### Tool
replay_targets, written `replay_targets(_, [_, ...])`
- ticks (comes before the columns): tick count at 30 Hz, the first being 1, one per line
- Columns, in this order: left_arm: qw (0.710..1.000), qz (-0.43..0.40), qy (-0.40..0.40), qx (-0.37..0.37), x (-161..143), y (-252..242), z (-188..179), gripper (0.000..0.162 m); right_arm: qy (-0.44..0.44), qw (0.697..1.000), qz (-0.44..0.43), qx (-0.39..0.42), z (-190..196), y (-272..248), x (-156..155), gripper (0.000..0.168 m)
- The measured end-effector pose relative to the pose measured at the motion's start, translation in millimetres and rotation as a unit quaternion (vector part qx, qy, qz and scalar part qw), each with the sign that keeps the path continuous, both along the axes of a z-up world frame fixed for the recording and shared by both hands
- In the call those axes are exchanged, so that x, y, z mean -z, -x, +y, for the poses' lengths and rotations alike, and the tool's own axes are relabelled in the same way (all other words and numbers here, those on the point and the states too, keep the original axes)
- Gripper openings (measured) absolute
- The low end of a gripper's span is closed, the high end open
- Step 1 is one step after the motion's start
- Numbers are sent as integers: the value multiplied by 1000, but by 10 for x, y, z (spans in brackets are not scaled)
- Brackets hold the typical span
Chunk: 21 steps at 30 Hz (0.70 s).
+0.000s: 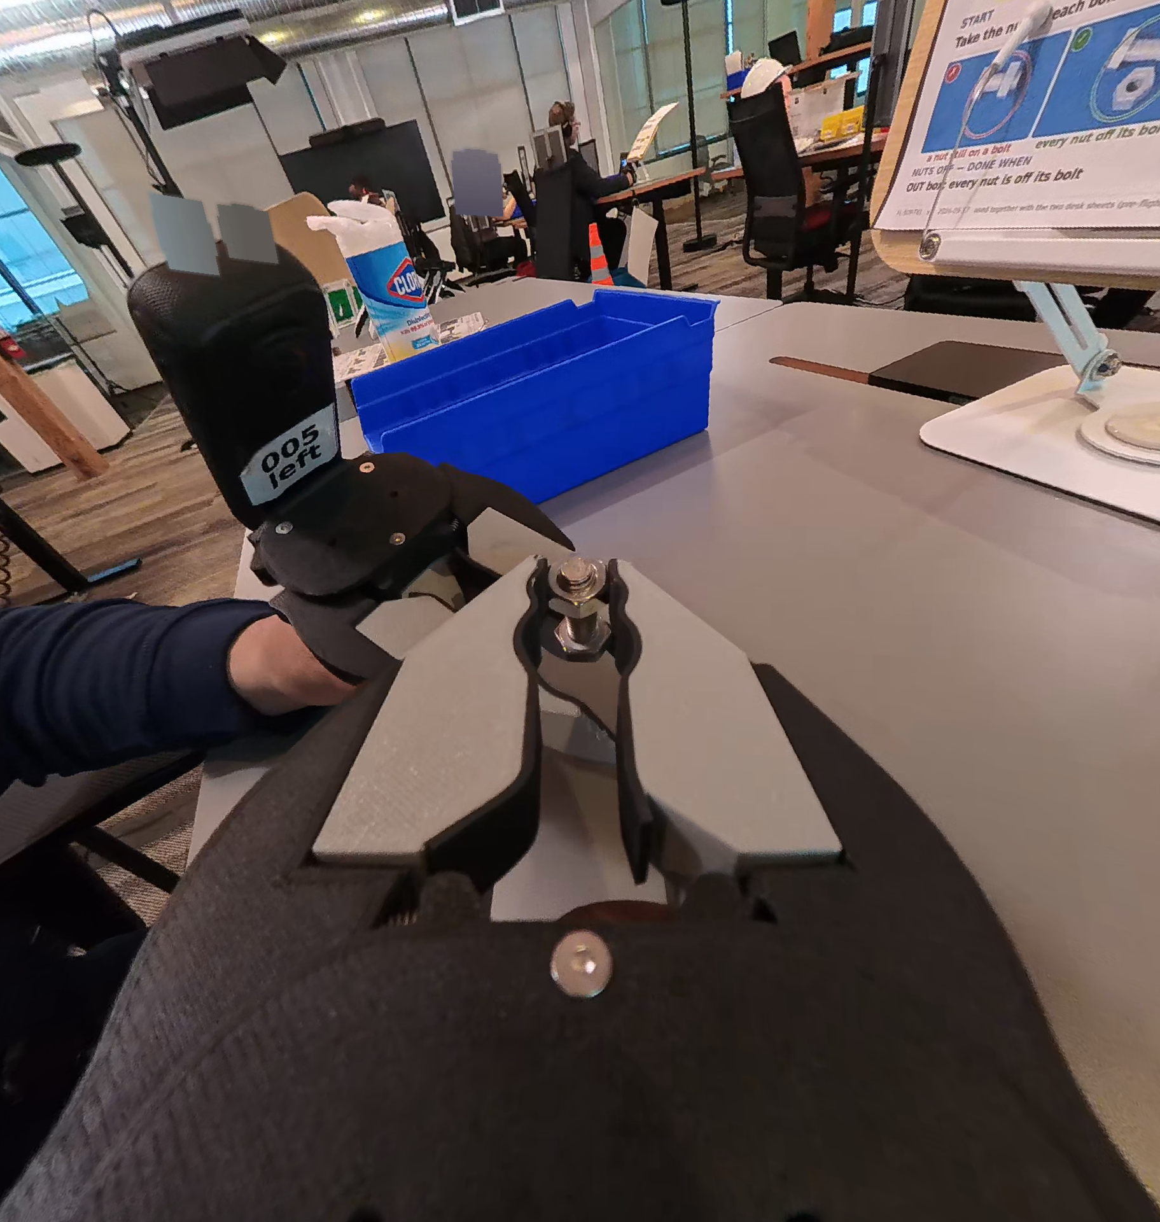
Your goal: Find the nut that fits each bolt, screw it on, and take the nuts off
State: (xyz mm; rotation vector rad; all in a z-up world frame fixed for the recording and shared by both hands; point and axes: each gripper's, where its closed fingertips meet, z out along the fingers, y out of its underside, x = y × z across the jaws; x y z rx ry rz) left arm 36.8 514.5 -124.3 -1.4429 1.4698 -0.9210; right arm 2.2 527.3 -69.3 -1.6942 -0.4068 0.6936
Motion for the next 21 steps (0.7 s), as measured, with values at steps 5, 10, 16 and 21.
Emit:
replay_targets(5, [1000, 2, -2, -8, 19, -1, 40, 35, -6, 1000, -3, 25, 37, -112, -23, 15])
replay_targets(10, [1000, -3, 0, -16, 0, 3, 67, 41, 3, 1000, 7, 5, 17, -44, 2, 15])
replay_targets(16, [1000, -2, -5, -21, -2, 7, 87, 42, 1, 1000, -6, 29, 53, -80, 21, 15])
replay_targets(21, [1000, -4, 2, -18, -5, -12, 70, 45, 9, 999, 5, 32, 68, -77, 28, 15])
